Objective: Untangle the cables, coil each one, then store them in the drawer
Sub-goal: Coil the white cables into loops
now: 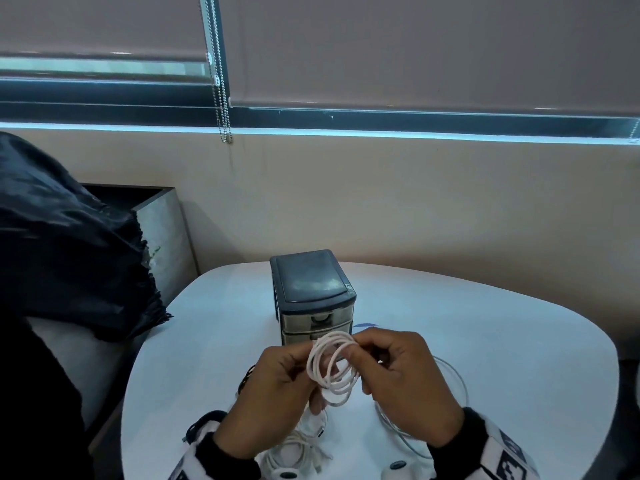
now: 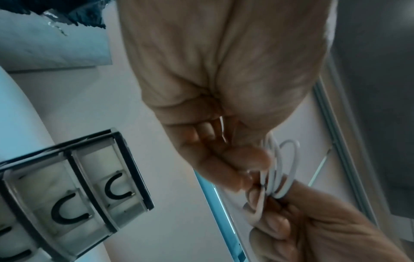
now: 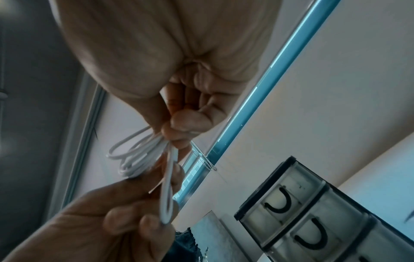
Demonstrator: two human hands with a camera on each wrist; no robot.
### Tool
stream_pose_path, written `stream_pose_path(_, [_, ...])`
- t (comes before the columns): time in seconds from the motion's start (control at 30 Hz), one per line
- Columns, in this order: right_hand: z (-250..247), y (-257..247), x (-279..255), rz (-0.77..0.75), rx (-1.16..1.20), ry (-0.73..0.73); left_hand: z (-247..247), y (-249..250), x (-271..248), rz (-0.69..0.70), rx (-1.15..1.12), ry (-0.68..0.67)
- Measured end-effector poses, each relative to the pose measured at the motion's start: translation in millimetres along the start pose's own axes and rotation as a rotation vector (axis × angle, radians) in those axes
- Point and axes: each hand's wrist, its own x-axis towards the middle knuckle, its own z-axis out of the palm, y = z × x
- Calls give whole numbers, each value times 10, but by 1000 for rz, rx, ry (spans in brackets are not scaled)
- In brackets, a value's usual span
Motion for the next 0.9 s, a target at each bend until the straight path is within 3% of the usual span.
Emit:
stream_pose_path(0.47, [1, 40, -10, 56, 1, 65, 25, 125, -77, -34, -42, -131])
stream_pose_path(0.63, [-5, 68, -17, 79, 21, 59, 100, 86, -113, 24, -83, -56])
stream_pose_path(0.9, [-49, 72, -18, 144, 38, -16, 176, 0, -91, 187, 173, 39])
